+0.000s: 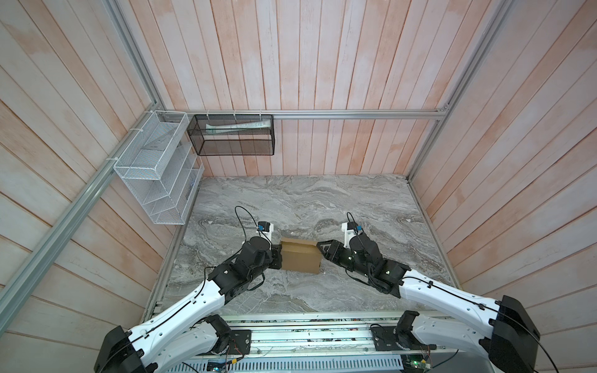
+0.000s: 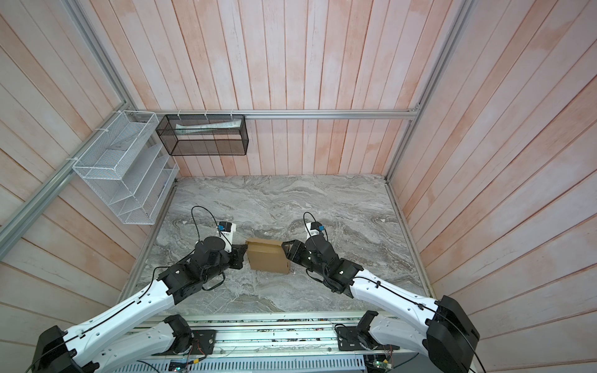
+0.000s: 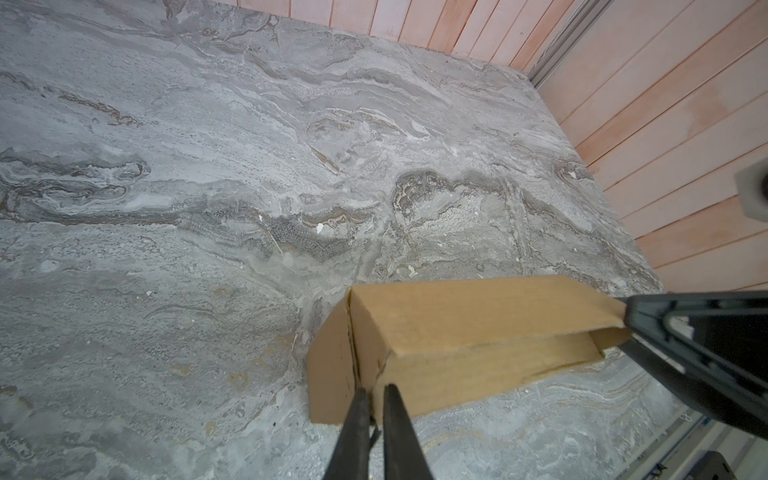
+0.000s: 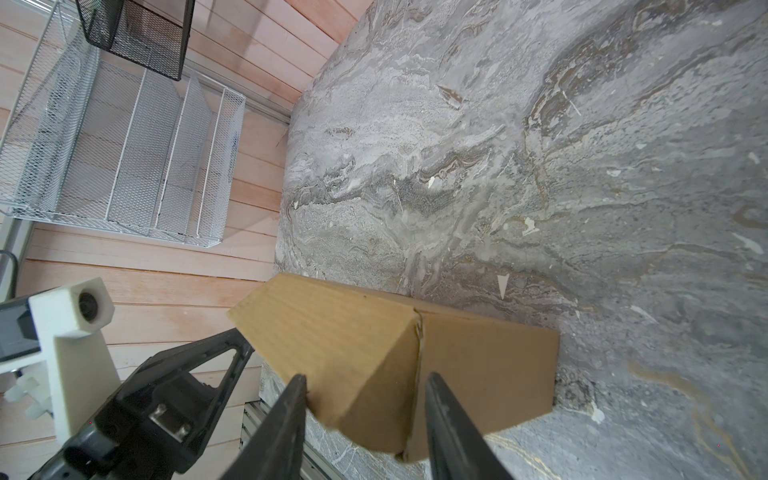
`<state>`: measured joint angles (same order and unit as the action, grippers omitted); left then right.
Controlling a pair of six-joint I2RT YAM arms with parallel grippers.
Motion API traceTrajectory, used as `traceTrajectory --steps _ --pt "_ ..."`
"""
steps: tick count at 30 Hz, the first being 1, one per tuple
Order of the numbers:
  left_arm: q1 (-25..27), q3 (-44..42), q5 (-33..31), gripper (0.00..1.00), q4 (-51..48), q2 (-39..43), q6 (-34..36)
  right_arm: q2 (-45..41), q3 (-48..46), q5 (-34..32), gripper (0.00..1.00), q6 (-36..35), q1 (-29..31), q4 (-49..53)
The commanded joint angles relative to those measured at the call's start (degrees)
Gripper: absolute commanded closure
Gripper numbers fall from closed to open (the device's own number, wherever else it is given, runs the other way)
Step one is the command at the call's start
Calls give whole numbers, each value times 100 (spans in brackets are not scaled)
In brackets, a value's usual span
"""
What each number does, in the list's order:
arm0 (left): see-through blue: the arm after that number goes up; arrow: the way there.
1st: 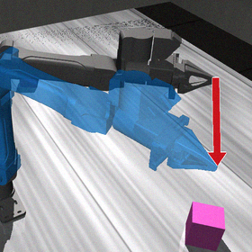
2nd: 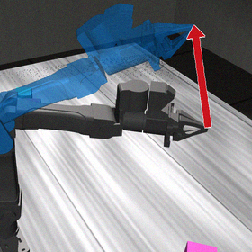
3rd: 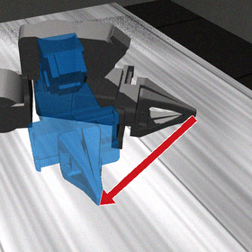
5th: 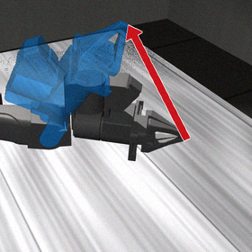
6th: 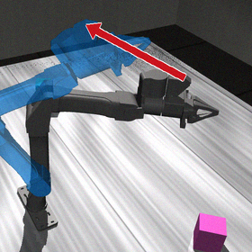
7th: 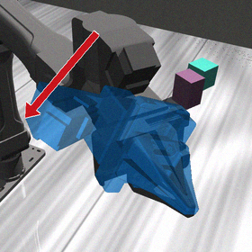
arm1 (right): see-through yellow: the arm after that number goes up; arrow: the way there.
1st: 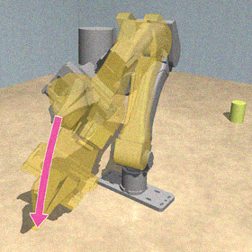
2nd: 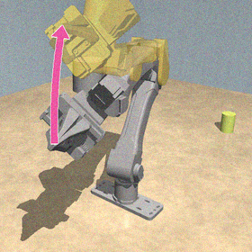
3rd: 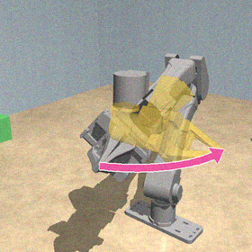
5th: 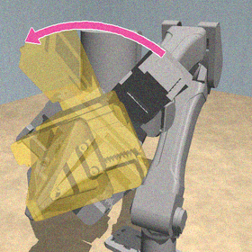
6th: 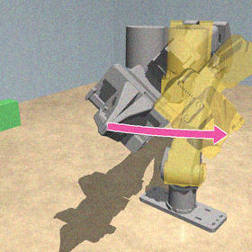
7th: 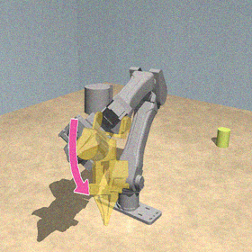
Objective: Fold the paper box
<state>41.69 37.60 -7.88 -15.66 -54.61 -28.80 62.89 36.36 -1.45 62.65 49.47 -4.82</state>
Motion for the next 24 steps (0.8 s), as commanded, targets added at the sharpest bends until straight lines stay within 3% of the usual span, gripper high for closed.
traceTrajectory --steps 1,16,24 --pt "23 107 41 87 -81 160 -13 -21 -102 -92 54 -3 19 131" --pt "23 113 -137 85 -405 588 -82 65 -35 -81 54 -56 23 135" --pt "23 194 -223 79 -545 793 -81 92 16 -85 54 -78 19 148"
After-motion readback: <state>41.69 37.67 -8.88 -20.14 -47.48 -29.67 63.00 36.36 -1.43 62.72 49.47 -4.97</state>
